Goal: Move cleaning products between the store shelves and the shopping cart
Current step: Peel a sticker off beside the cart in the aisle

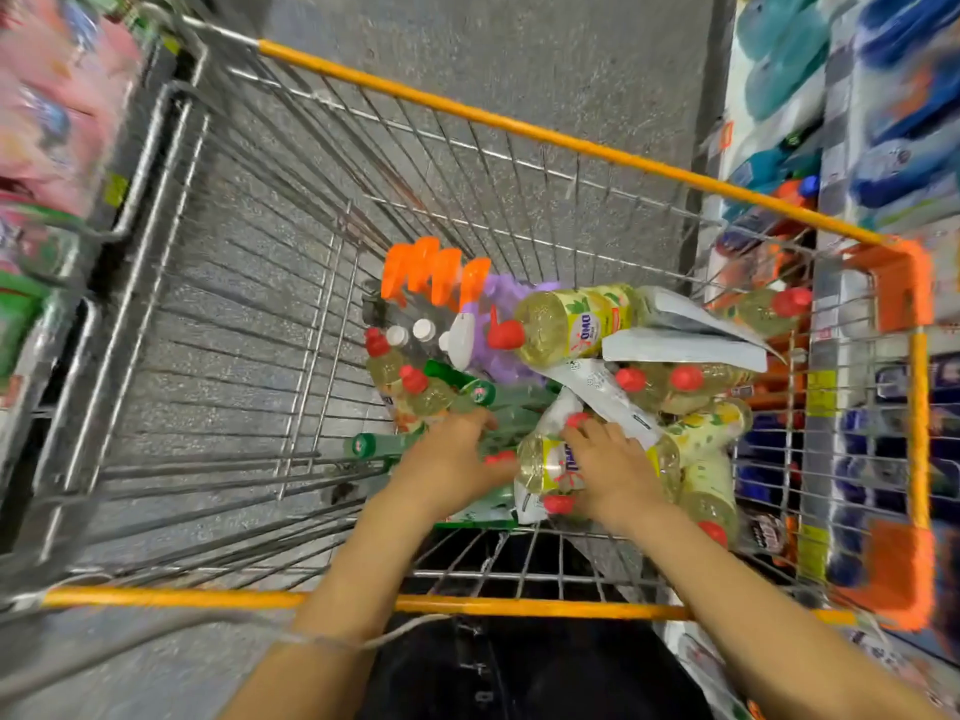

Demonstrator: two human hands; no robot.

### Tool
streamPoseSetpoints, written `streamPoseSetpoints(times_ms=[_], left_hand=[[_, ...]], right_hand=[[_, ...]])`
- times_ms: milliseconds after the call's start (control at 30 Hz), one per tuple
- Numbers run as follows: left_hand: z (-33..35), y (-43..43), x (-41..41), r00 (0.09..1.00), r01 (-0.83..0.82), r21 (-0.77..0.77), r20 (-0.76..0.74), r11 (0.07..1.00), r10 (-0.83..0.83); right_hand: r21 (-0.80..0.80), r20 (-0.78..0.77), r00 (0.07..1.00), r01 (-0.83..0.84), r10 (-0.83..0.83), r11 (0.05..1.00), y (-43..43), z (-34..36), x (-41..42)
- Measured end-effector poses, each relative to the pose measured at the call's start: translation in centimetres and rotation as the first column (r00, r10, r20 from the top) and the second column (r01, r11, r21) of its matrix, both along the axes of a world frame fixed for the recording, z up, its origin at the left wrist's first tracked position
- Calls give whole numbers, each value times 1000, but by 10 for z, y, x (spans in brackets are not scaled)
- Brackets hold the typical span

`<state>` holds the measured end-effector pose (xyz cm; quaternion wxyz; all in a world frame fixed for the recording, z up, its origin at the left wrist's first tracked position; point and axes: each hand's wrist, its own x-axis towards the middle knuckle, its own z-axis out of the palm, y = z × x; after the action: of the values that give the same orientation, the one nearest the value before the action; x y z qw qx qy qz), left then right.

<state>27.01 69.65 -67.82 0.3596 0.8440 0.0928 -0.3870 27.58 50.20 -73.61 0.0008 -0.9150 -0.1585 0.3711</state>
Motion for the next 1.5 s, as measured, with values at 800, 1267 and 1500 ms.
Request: streamPoseSetpoints(times_ms=[800,1267,1500], left_hand=[[5,11,-18,988,137,126,-88,983,-126],[91,-20,-22,824,-426,-633,24,647,566],[120,-16,-20,866,-344,-615,84,710,493]], right_hand=[[340,81,938,293,-338,894,-6,11,-12],[771,-500,763,607,-410,190,8,148,-4],[704,-675,650,708,-348,-43,3,179,-11]])
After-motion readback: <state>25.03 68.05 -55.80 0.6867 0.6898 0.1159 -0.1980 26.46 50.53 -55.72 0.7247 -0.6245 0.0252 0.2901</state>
